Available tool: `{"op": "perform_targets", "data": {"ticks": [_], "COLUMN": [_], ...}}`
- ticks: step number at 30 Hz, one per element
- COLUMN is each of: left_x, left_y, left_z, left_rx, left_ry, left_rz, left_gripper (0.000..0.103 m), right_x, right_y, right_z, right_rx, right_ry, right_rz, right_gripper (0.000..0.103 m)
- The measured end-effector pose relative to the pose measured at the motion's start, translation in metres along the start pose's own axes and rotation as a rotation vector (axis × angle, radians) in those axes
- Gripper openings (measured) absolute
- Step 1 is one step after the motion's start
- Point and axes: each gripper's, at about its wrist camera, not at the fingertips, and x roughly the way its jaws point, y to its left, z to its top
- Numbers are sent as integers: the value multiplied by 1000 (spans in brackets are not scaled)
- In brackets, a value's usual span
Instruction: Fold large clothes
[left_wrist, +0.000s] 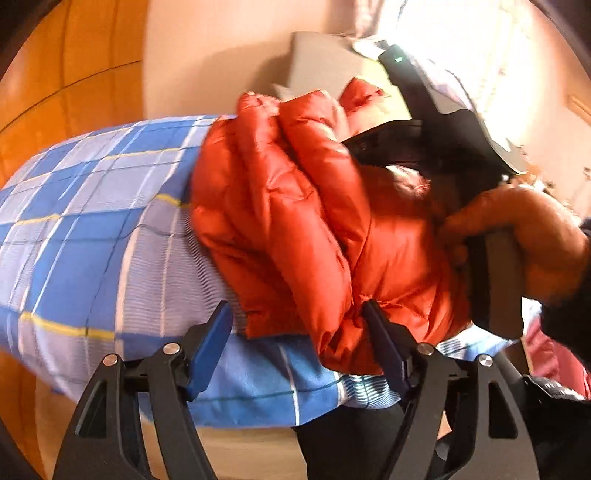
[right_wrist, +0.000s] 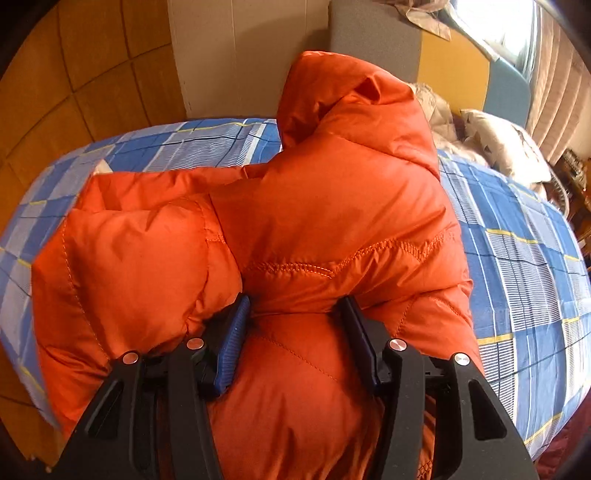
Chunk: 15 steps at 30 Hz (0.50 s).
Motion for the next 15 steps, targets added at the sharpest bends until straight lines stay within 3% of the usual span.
{"op": "perform_targets", "data": {"ticks": [5,10,15], "left_x": [0,-35,-21], "left_y": [2,1,-5], "left_z": [2,5,7], "left_rx": [-89,-104,-78], "left_ry": [16,-128,-79], "left_rz": [45,87,91], "left_gripper": [77,79,78], "right_x": [-7,-14,-30], "right_y": [-2,-6,-7], "right_z": [4,1,0], "right_rx": [-21,-20,-47], "right_ry": [3,-36,-86], "right_rz": [10,18,36], "right_gripper": [53,53,53]}}
